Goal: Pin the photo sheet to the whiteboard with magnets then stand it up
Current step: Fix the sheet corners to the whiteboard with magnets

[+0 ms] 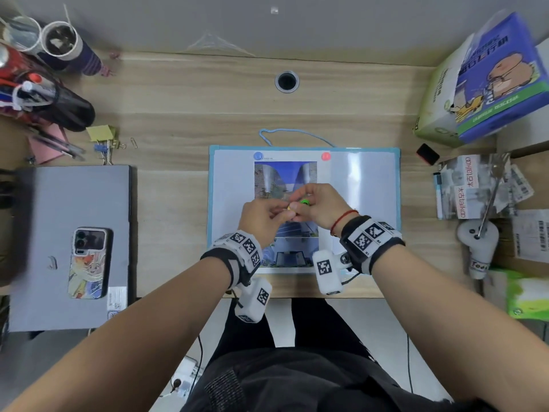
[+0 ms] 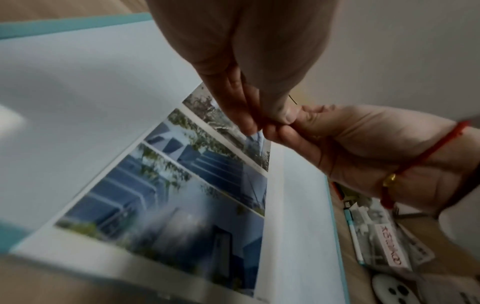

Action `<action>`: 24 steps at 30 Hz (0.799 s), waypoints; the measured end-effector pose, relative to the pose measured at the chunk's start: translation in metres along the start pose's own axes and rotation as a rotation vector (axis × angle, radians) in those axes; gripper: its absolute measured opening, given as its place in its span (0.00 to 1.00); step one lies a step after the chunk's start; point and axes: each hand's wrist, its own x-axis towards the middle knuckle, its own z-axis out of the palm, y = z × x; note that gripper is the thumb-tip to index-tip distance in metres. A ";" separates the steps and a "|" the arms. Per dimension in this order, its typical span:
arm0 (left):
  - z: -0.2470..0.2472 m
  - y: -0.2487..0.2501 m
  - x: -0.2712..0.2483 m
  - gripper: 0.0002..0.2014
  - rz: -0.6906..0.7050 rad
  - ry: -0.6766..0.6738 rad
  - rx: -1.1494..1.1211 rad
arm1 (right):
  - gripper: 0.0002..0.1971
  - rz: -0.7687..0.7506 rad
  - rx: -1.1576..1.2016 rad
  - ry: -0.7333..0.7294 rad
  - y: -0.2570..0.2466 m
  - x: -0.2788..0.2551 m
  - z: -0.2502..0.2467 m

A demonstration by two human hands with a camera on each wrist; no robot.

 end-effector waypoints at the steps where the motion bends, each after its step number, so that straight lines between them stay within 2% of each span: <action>1: 0.002 -0.004 -0.004 0.10 -0.028 -0.002 -0.057 | 0.06 0.012 0.001 -0.006 0.003 -0.003 0.003; 5: 0.011 -0.014 -0.022 0.06 -0.096 -0.007 -0.141 | 0.03 0.044 -0.040 -0.024 0.018 -0.016 0.011; 9: 0.016 -0.022 -0.036 0.02 -0.095 0.006 -0.139 | 0.04 0.064 -0.101 -0.022 0.027 -0.025 0.017; 12: 0.015 -0.031 -0.043 0.01 -0.151 0.025 -0.130 | 0.06 0.065 -0.162 0.019 0.034 -0.033 0.017; 15: 0.004 -0.052 -0.050 0.09 -0.216 0.003 0.055 | 0.11 0.055 -0.318 0.117 0.051 -0.041 0.006; 20: -0.009 -0.072 -0.064 0.10 -0.298 -0.072 0.229 | 0.16 0.115 -0.346 0.113 0.076 -0.055 -0.007; 24: -0.007 -0.071 -0.060 0.10 -0.310 -0.068 0.284 | 0.11 0.088 -0.331 0.144 0.084 -0.063 -0.010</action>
